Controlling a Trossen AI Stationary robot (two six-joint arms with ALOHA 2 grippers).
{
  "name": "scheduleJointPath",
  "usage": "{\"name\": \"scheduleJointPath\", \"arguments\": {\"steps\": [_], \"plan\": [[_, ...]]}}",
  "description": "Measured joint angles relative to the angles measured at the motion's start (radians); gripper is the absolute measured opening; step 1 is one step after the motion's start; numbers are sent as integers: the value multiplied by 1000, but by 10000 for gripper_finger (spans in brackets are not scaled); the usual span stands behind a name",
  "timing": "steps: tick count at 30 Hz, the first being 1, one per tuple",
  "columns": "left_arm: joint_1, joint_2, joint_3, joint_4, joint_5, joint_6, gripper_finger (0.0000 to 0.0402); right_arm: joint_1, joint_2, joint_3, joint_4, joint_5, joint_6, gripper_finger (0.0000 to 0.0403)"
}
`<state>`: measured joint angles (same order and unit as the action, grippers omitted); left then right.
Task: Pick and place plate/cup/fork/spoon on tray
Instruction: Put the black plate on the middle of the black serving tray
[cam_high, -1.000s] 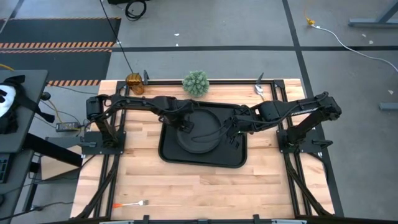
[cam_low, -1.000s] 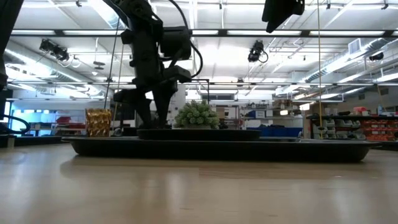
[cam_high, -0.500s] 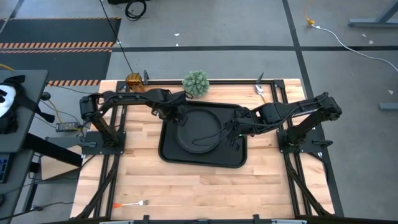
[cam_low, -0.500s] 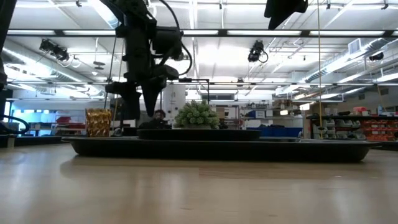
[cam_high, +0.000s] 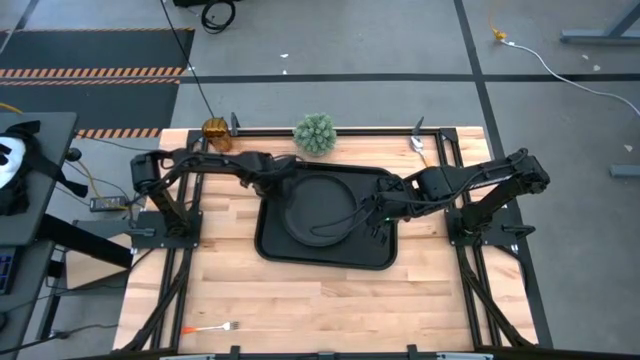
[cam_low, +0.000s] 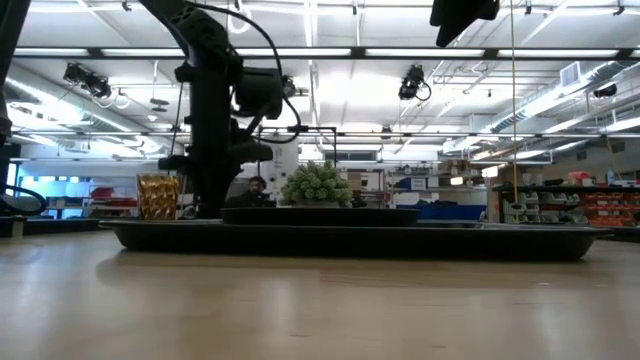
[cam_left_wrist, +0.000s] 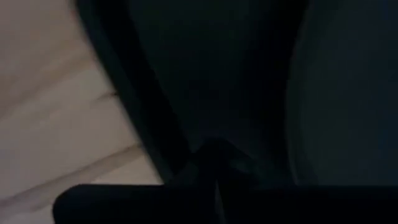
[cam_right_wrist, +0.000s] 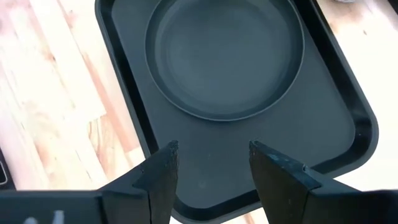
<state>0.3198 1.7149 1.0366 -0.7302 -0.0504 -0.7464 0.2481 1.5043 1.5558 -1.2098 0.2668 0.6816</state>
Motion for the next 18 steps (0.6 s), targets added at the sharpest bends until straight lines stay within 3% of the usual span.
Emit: {"name": "scheduleJointPath", "arguments": {"steps": [12, 18], "plan": [[-119, 0, -48, 130, 22, -27, 7, -6, 0, 0, -1, -4, -36, 201], [-149, 0, -47, 35, 54, 34, 4, -7, 0, 0, -1, -7, -47, 201]]}}
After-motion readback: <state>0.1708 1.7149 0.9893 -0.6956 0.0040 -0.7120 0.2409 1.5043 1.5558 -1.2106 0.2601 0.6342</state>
